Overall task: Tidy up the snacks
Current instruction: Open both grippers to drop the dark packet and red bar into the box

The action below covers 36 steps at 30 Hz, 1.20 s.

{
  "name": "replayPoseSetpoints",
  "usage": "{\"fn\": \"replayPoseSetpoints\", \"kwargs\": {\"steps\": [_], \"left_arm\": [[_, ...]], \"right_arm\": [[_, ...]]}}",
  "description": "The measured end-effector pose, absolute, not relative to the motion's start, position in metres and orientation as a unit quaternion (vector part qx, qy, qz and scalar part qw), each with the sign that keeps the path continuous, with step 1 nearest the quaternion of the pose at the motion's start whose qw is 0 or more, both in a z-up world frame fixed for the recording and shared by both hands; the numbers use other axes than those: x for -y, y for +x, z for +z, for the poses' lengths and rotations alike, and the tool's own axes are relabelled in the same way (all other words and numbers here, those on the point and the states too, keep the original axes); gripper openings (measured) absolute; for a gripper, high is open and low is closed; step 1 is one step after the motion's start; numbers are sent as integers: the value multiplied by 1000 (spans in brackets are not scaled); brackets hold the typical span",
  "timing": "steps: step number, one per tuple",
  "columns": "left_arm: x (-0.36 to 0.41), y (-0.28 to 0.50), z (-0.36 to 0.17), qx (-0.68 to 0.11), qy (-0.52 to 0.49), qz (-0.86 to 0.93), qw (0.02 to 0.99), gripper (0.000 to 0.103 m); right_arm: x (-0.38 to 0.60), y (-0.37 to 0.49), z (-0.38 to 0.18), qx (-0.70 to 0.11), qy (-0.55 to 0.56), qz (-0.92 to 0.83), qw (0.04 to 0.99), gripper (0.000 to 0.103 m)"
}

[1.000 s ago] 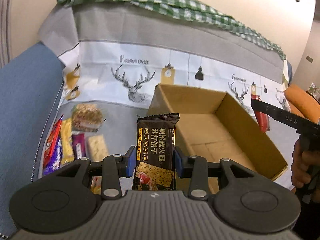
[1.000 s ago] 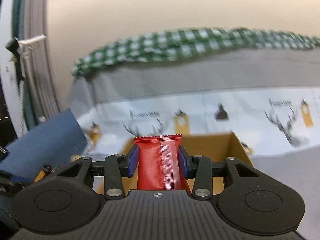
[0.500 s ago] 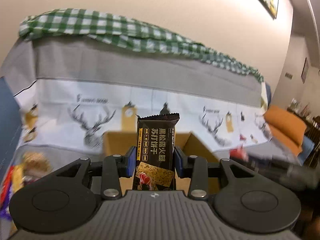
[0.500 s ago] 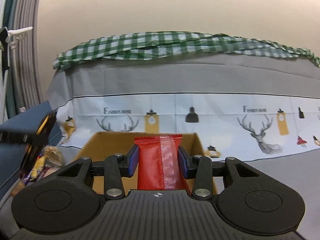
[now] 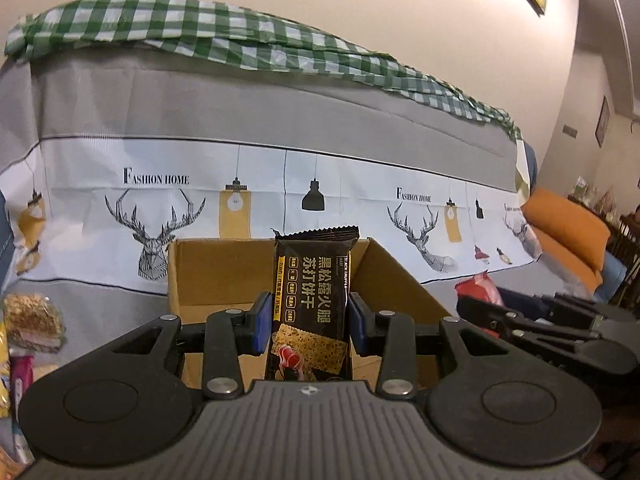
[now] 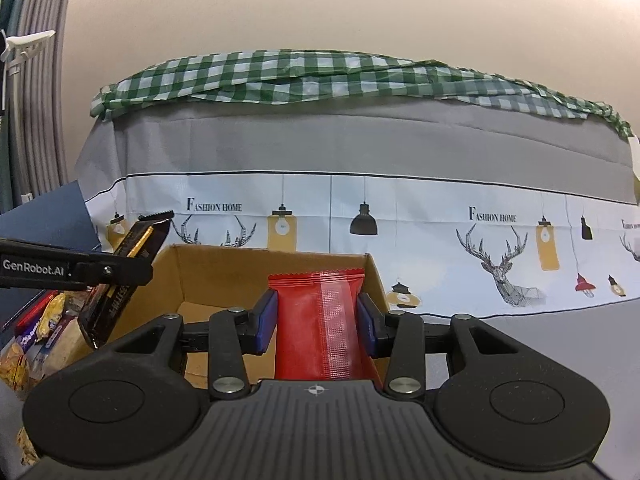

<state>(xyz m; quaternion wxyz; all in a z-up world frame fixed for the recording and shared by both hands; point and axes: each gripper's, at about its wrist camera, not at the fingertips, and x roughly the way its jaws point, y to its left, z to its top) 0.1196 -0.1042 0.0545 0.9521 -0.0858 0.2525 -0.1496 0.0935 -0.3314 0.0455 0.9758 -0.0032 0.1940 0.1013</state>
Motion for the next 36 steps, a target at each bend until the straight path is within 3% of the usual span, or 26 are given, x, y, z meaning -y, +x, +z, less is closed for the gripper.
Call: {"fn": "replayPoseSetpoints", "kwargs": {"steps": [10,11,12,13,14,15,28,31,33,36], "left_arm": [[110,124,56,-252,-101,-143,952,43],[111,124,56,-251,-101,-140,952,48],[111,125,56,-252,-101,-139,952,70],[111,126,56,-253,-100,-137,952,81],[109,126,55,-251,-100,-131,954,90],[107,126,54,-250,-98,-122,955,90],[73,156,9,-388,-84,2,918,91],[71,160,-1,-412,-94,-23,906,88],[74,159,-7,-426,-99,-56,897,74],[83,155,-11,-425,-67,-69,900,72]], "right_arm": [[323,103,43,-206,6,96,974,44],[323,104,43,-208,7,98,973,46],[323,105,42,-210,7,95,973,55],[322,107,41,-216,8,92,972,65],[322,110,39,-224,8,87,971,87],[322,111,37,-230,6,74,970,95],[353,142,-12,-394,-14,-66,917,95],[358,140,-18,-410,-9,-76,909,83],[361,140,-21,-422,2,-71,904,60],[367,140,-23,-437,31,-51,897,23]]}}
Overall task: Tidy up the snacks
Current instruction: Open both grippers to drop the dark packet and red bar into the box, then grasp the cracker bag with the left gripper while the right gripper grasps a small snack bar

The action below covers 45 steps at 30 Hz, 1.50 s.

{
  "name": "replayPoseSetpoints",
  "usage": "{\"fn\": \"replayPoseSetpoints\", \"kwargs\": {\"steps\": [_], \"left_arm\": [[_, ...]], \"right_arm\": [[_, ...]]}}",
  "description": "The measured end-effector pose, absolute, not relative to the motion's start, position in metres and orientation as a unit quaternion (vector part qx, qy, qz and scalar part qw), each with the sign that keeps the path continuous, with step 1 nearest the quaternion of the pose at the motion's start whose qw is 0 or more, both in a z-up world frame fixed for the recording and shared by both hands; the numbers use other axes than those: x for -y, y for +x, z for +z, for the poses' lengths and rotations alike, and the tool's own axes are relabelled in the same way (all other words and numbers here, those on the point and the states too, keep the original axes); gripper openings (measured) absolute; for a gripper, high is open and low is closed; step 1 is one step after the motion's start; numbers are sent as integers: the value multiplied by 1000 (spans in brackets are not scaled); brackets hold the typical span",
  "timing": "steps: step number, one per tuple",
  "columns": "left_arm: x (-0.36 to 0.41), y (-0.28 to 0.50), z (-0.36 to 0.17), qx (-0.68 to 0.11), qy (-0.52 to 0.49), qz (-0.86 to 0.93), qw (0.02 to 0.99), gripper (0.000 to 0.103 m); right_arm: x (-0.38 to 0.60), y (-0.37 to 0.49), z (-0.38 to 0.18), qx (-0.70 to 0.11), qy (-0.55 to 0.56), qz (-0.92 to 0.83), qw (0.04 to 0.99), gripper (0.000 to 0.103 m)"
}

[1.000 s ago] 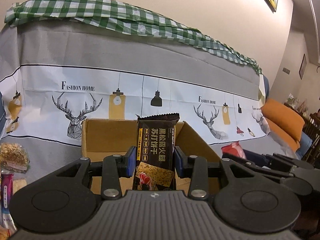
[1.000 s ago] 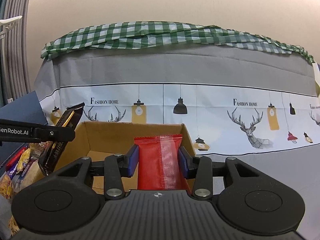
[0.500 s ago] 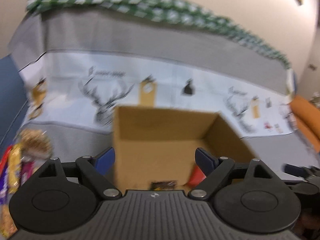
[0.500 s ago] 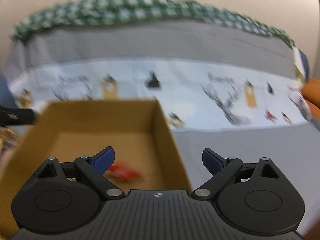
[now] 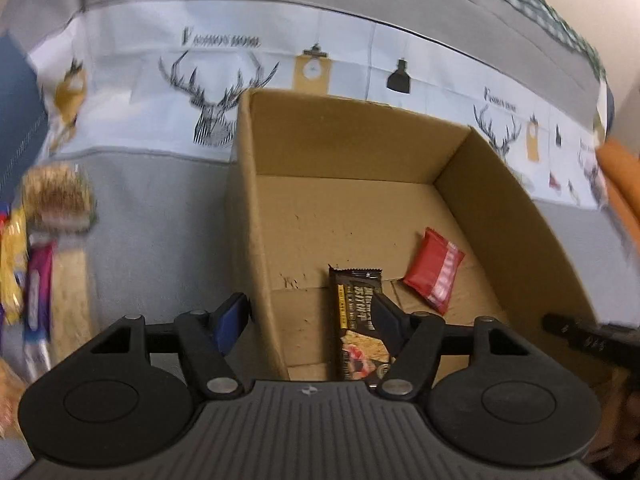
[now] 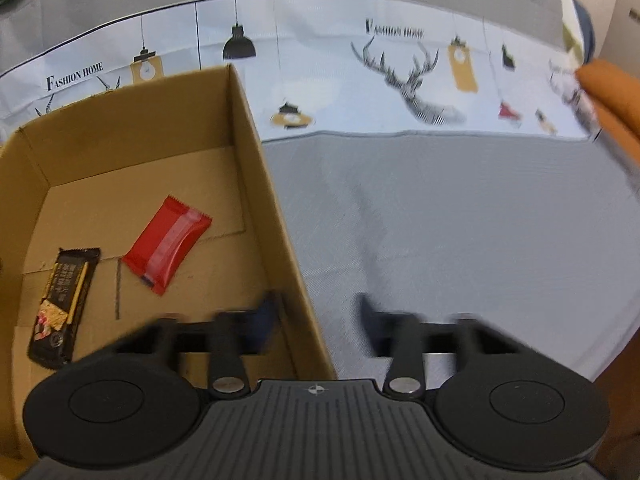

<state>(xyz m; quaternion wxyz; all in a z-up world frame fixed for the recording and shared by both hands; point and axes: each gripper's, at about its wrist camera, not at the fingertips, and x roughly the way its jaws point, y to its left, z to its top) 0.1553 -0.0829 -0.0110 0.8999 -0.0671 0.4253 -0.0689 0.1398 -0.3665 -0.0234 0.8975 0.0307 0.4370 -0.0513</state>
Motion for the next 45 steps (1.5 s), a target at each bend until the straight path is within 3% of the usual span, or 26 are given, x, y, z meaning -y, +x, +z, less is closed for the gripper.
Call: {"fn": "replayPoseSetpoints", "kwargs": {"steps": [7,12,13,15,17,25,29,33,45], "left_arm": [[85,152,-16,-412,-64,-80,905,72],[85,152,-14,-408,-74,-79,907,74],[87,154,-13,-405,-73,-79,908,74],[89,150,-8,-389,-64,-74,916,78],[91,145,-2,-365,-51,-68,927,81],[93,116,24,-264,-42,-72,961,83],[97,102,31,-235,-28,-90,967,83],[103,87,34,-212,3,-109,971,83],[85,59,34,-250,20,-115,961,83]], "right_arm": [[368,137,-21,-447,35,-33,893,18],[372,131,-18,-446,36,-23,894,20],[372,129,-16,-440,39,-24,897,22],[373,126,-9,-424,42,-31,904,47],[372,122,-1,-401,36,-42,915,55],[363,107,22,-310,19,-28,950,56],[356,96,30,-263,9,-24,964,72],[349,90,37,-242,4,-6,970,75],[314,75,50,-231,6,34,972,78]]}}
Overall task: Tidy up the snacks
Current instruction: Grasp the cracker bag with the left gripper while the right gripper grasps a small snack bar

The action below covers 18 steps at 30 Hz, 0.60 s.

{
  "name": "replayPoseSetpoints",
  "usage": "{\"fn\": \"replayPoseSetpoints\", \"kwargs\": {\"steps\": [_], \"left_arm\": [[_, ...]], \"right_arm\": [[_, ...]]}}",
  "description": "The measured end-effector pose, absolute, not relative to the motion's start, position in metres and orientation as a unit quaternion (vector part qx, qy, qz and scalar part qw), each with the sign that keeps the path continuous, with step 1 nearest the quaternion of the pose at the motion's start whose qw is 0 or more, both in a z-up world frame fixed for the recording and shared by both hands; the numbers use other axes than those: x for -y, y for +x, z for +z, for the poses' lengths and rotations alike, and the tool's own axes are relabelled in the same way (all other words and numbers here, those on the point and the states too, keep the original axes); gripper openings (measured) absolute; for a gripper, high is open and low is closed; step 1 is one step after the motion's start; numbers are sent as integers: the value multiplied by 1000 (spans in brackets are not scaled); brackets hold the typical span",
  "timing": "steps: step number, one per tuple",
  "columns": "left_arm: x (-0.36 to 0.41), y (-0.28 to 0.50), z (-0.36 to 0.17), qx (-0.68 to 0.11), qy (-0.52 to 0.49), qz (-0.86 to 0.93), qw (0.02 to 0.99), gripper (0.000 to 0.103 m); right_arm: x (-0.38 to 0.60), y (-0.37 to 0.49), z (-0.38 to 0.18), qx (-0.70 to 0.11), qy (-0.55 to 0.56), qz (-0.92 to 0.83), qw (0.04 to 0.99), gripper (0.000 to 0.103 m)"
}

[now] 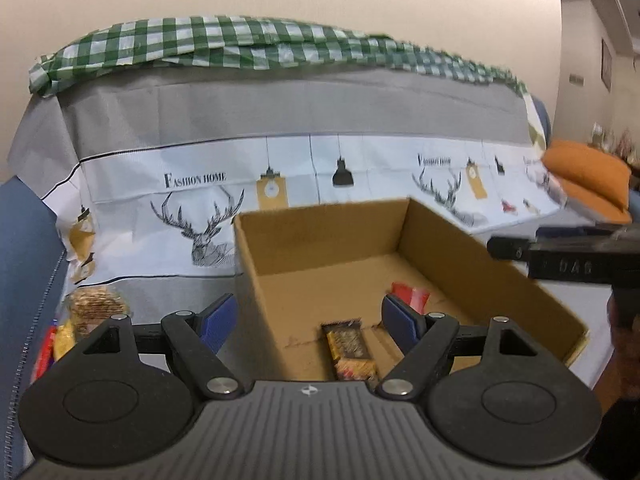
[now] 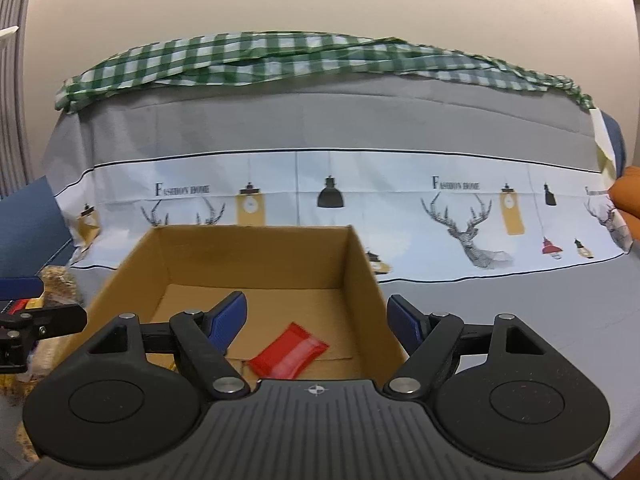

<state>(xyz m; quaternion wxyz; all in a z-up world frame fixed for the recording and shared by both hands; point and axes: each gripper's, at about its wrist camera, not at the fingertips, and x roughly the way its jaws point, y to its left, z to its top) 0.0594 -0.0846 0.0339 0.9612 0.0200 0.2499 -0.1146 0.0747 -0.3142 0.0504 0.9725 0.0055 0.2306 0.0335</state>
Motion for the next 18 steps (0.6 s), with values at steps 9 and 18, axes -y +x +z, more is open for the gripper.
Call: {"fn": "replayPoseSetpoints", "kwargs": {"steps": [9,18], "left_arm": [[2,71,45,-297,62,-63,951,84],[-83,87,5,-439,-27,-1,898,89]], "right_arm": [[273,65,52,-248,53,57,966,51],[174,50,51,-252,33,195,947,49]]}}
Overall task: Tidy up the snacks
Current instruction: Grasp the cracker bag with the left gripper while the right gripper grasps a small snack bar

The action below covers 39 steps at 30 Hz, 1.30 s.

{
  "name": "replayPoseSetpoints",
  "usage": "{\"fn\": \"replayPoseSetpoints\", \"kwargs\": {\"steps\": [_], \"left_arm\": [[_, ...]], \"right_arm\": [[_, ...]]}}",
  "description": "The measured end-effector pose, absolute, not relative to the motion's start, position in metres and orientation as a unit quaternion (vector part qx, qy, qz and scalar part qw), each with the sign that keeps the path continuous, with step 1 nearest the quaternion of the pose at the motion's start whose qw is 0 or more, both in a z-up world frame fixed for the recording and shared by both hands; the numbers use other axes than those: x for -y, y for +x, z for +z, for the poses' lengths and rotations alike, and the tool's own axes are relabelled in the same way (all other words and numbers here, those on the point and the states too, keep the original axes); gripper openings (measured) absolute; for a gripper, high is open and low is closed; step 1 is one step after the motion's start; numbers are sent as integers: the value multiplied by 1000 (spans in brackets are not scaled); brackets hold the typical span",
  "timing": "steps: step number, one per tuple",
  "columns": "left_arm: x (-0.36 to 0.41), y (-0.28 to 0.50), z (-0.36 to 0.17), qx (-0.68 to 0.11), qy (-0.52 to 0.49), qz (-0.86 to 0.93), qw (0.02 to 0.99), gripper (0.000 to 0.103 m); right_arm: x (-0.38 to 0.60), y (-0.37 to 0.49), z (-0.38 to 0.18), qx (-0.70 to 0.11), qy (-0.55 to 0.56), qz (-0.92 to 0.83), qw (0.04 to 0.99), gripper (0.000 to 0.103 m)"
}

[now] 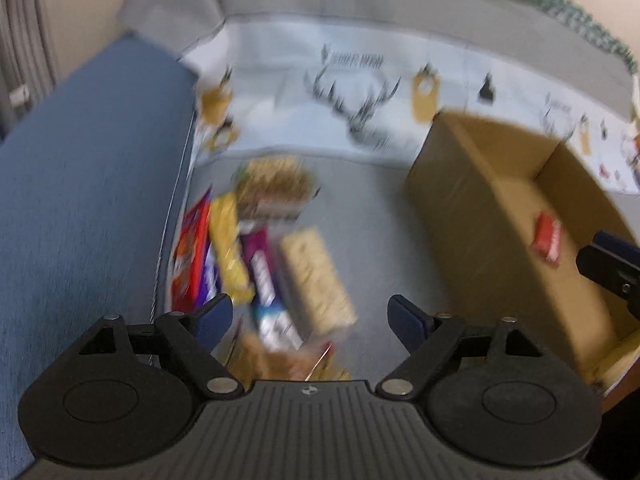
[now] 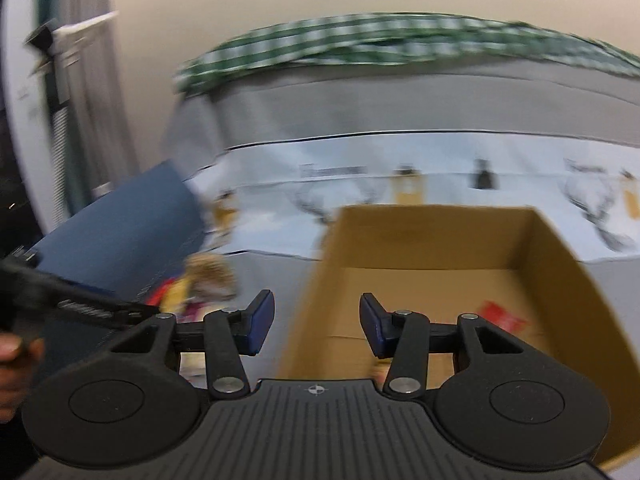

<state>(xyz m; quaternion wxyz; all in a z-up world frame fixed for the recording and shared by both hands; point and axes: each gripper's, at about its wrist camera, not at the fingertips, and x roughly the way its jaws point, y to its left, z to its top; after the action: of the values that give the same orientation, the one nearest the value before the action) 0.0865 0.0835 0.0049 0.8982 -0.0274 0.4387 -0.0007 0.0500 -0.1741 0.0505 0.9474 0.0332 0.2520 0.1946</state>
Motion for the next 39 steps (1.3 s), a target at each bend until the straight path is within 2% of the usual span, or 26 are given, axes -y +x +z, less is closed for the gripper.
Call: {"fn": "replayPoseSetpoints", "kwargs": {"steps": [3,7,13,22,25,27,29,39], "left_arm": [[-88,89,-8,-474,-9,-1,881,94],[-103,86,-16,-481,-26,9,876,94],[-118,92,-27,-496,-72,5,866,95],[-120,108,-59,-550,-74,-6,832,95],[-120,109,-64,-556,-66,-9,829,88],[-123,109,-64,-552,-75,-10,830,79],[-129,108,-62,-546,-88,-6,833,74],[-134,111,-58,-537,-113,-9,836,73]], "right_arm": [[144,48,49,-256,21,233,938,49],[104,46,40,-267,1,278,923,46],[63,47,18,-294,-38,292,909,37],[58,57,-13,-345,-29,308,886,34],[51,52,-24,-346,-46,327,878,34],[45,51,-31,-350,-58,334,873,34],[41,51,-40,-352,-61,341,870,35],[24,69,-71,-377,-86,331,861,36]]}}
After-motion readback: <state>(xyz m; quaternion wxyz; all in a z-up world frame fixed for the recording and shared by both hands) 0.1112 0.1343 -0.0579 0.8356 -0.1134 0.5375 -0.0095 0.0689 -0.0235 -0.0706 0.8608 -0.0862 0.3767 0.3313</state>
